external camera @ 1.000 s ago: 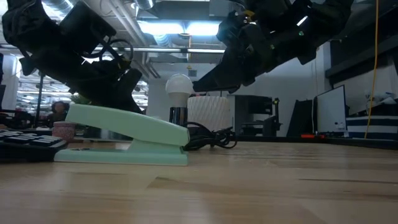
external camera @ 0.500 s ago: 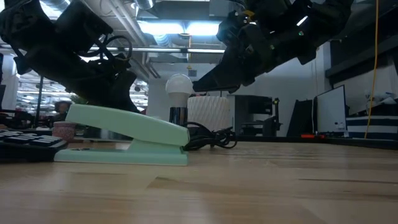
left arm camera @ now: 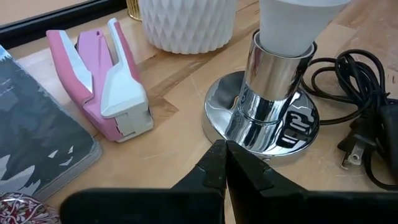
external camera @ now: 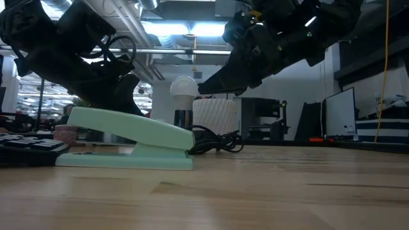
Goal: Screw lightbulb
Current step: Remove the lightbulb from the lamp
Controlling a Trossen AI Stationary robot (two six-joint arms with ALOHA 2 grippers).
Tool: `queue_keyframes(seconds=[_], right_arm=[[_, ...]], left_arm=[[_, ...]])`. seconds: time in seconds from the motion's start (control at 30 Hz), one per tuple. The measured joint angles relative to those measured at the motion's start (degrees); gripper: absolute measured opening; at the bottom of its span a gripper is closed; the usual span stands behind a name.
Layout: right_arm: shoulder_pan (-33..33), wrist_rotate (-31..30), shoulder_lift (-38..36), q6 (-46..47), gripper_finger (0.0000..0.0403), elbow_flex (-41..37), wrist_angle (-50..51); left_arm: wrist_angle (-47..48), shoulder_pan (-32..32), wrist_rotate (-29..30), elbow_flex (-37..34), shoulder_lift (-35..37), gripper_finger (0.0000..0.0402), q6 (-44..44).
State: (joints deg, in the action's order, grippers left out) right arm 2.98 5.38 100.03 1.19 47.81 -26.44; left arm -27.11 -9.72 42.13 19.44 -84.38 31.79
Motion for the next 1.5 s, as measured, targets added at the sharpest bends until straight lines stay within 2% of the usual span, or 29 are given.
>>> queue_keyframes(seconds=[1.1, 1.4, 1.5], right_arm=[[0.00, 0.01, 0.00, 0.00, 0.0040, 0.00, 0.01], [0.00, 0.01, 0.00, 0.00, 0.0040, 0.02, 0.02], [0.00, 0.03, 0.00, 0.00, 0.0040, 0.02, 0.02]], left_arm=[[0.00, 0.00, 0.03, 0.00, 0.00, 0.0001, -2.11], [-0.36, 0.00, -0.02, -0.02, 0.00, 0.0001, -9.65], [-3.47, 0.02, -4.62, -0.07, 0.00, 0.0001, -9.90]])
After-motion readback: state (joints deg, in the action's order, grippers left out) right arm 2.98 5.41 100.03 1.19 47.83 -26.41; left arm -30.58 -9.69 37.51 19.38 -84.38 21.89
